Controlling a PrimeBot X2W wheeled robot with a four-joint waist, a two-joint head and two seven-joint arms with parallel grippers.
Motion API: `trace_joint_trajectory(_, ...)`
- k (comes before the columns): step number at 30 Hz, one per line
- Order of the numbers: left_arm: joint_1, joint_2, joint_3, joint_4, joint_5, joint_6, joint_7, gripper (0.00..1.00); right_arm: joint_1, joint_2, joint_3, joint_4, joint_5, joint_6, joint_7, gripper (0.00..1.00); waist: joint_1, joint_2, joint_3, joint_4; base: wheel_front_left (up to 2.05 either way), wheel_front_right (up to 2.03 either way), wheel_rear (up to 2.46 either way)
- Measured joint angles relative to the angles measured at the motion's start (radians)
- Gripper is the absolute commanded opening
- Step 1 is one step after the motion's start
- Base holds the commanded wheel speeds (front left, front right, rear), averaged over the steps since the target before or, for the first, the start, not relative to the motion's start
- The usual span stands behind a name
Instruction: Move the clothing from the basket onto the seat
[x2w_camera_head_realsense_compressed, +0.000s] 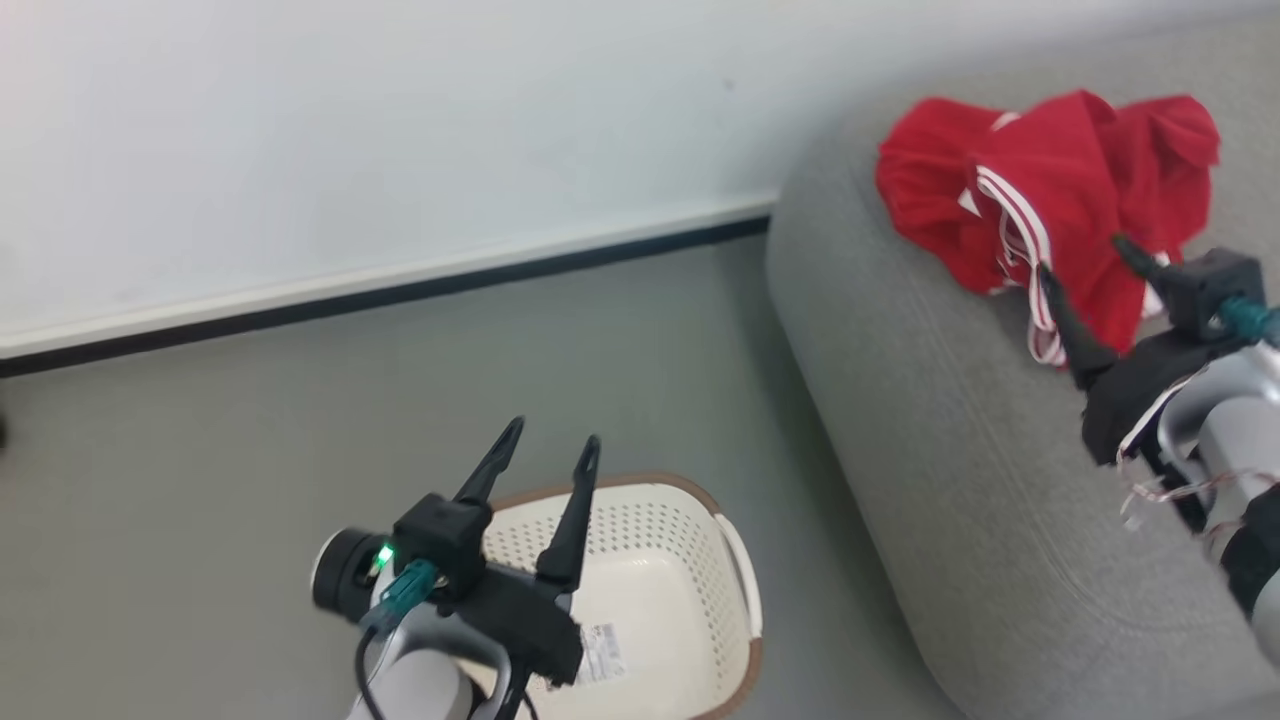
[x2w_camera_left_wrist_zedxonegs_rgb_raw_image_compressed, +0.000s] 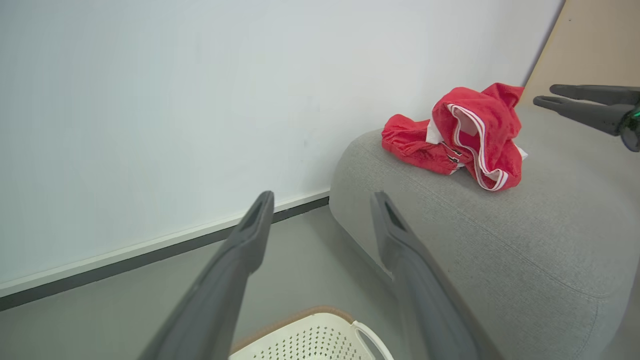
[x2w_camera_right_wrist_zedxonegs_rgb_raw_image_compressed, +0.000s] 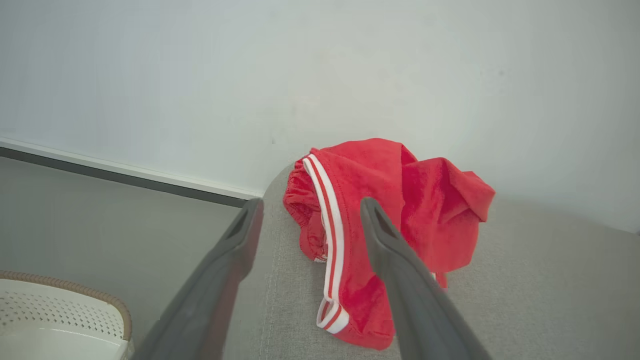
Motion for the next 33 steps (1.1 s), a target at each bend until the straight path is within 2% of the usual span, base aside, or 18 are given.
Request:
trace_joint_trajectory(3,0.033,0.006,0.024,0.006,-0.015,0.001,-0.01,1.0,0.044,0.02,-0.014,-0.015,0.016,-0.006,0.0,1.0,0.0001,0.0001,-0.031,0.031,0.0,0.0,0.0)
trace_joint_trajectory(8,0.089,0.024,0.07,0.009,-0.036,0.01,-0.019,1.0,0.142,0.063,-0.036,-0.067,0.051,-0.035,0.0,1.0,0.0001,0.0001,-0.084,0.081,0.0,0.0,0.0)
trace_joint_trajectory(18,0.222,0.064,0.173,-0.013,-0.051,0.021,-0.035,1.0,0.368,0.121,-0.075,-0.255,0.086,-0.13,0.0,1.0,0.0001,0.0001,-0.182,0.164,0.0,0.0,0.0)
trace_joint_trajectory(23,0.276,0.068,0.212,-0.036,-0.05,0.027,-0.038,1.0,0.463,0.129,-0.089,-0.363,0.086,-0.19,0.0,1.0,0.0001,0.0001,-0.217,0.184,0.0,0.0,0.0)
trace_joint_trajectory(33,0.369,0.069,0.272,-0.067,-0.016,0.027,-0.045,1.0,0.666,0.138,-0.128,-0.563,0.068,-0.24,0.0,1.0,0.0002,0.0002,-0.251,0.181,0.0,0.0,0.0)
